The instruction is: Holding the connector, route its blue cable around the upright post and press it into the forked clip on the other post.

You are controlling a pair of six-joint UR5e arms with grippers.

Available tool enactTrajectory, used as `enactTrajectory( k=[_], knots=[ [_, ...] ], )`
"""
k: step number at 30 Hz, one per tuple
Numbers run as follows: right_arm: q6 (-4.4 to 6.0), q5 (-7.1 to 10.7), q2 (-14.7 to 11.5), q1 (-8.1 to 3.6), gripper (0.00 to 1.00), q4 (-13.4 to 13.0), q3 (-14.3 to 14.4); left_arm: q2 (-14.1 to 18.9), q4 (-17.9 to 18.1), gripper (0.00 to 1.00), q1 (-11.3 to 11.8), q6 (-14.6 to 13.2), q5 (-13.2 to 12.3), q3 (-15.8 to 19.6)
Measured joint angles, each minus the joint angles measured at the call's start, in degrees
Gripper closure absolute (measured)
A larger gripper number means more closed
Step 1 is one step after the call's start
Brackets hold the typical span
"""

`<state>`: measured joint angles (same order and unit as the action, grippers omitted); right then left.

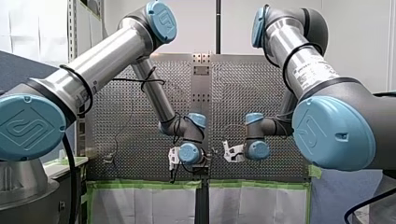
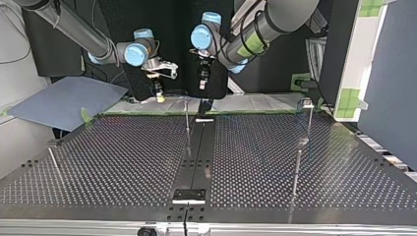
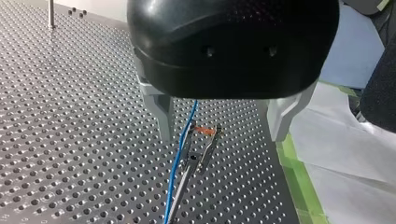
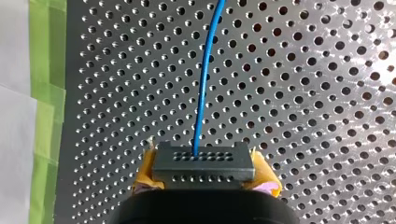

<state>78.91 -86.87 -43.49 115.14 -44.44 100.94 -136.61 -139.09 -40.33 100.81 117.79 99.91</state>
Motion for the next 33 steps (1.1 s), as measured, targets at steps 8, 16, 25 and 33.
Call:
enactTrajectory(
  k=[8,16,25,33],
  knots=[
    [1.01,-0.28,0.02,0.19,0.98,-1.93,2.58,-0.06,0.67,0.02,0.08,0.48,-0.04,0.0],
    [1.97,0.17,0.13,-0.15,0.98,-4.21,3.86,-2.87,3.25,0.02,0.49,1.08,-2.11,-0.01],
    [0.61,0.2,1.9,-0.45,0.98,-4.85,3.89,-4.55,6.61,0.02,0.91,1.21,-2.71,-0.6],
    [-0.03,0.39,3.24,-0.48,0.98,-5.24,3.92,-4.56,7.91,0.02,2.03,0.76,-2.83,-1.26]
  ],
)
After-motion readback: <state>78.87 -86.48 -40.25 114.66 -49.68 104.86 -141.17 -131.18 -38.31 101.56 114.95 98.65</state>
